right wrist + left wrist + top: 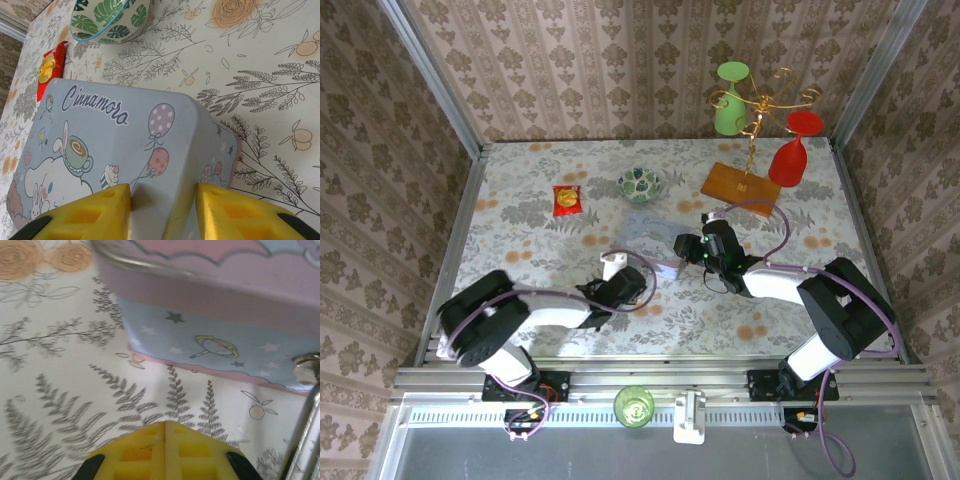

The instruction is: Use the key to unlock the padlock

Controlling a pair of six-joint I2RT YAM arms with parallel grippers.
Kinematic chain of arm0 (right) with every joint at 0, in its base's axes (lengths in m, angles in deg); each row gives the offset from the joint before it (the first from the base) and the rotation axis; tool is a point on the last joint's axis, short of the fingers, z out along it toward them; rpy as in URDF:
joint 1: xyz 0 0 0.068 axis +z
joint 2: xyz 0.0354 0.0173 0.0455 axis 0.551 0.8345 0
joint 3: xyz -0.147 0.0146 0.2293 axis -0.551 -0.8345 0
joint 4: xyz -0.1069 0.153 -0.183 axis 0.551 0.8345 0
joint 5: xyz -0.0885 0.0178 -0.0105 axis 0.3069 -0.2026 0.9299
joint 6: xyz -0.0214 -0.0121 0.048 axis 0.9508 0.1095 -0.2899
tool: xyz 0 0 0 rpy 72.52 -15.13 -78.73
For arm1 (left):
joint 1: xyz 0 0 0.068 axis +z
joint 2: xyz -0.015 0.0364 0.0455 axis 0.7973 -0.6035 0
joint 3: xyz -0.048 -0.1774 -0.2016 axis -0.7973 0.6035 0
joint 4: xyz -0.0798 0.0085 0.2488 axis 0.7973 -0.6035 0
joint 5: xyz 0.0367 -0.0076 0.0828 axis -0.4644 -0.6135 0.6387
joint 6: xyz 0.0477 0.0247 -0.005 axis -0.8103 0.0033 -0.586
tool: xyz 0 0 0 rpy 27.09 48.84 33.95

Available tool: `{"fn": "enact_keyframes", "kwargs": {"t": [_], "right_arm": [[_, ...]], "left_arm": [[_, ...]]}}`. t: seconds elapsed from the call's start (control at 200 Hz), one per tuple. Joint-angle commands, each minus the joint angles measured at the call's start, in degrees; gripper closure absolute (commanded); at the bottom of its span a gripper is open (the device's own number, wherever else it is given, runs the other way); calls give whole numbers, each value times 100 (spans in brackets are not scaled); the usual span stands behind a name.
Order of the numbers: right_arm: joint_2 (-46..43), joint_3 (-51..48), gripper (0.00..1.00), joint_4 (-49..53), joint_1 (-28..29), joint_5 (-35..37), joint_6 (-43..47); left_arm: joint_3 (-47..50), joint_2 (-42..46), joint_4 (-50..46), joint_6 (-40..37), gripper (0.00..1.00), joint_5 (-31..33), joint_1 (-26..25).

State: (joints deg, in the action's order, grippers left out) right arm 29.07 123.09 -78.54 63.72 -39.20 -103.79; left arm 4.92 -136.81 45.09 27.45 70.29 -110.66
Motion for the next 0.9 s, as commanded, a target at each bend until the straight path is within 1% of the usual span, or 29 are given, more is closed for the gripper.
{"fn": "enact_keyframes", "kwargs": {"t": [0.0, 0.065, 0.105, 0.155, 0.175, 0.205, 0.22, 0.265, 0.29, 0.31, 0.355, 0.42, 0.475, 0.535, 0.635, 0.76, 0.835, 0.895], "right_arm": [[184, -210, 60, 682, 105, -15, 136], [221, -197, 60, 663, 108, -30, 128], [244, -173, 59, 662, 109, -48, 132], [280, -153, 59, 663, 111, -65, 136], [292, -147, 59, 655, 110, -68, 138], [314, -145, 59, 628, 109, -85, 128], [333, -140, 58, 621, 107, -95, 123], [365, -119, 58, 592, 109, -97, 119], [388, -104, 58, 590, 107, -117, 118], [408, -93, 58, 583, 109, -112, 112], [430, -81, 58, 560, 108, -131, 106], [448, -76, 58, 546, 105, -164, 101], [443, -90, 58, 551, 105, -169, 121], [423, -125, 58, 532, 101, -178, 135], [401, -160, 58, 526, 95, -184, 154], [371, -166, 59, 509, 94, -175, 155], [370, -163, 59, 487, 92, -183, 121], [378, -147, 59, 478, 94, -197, 119]], "left_arm": [[324, 942, -71, -65, 100, -376, 176], [410, 1414, -324, -78, 100, -575, 178], [435, 1641, -522, -85, 100, -556, 58], [274, 1758, -1050, -23, 100, -507, -115], [192, 1740, -1260, 21, 95, -416, -191], [103, 1687, -1548, 112, 78, -262, -337], [70, 1652, -1641, 165, 74, -162, -413], [10, 1510, -1787, 284, 68, 133, -691], [-31, 1402, -1804, 315, 66, 181, -783], [-50, 1316, -1796, 325, 62, 186, -837], [-91, 1100, -1664, 325, 54, 165, -883], [-64, 781, -1204, 16, 47, 40, -863], [-35, 531, -867, -274, 46, -62, -739], [58, 378, -421, -503, 46, -498, -464], [87, 206, 95, -726, 46, -969, -139], [-159, -133, 176, -879, 48, -1135, -185], [-91, -260, 451, -797, 49, -1177, -290], [-1, -303, 616, -664, 49, -1206, -271]]}}
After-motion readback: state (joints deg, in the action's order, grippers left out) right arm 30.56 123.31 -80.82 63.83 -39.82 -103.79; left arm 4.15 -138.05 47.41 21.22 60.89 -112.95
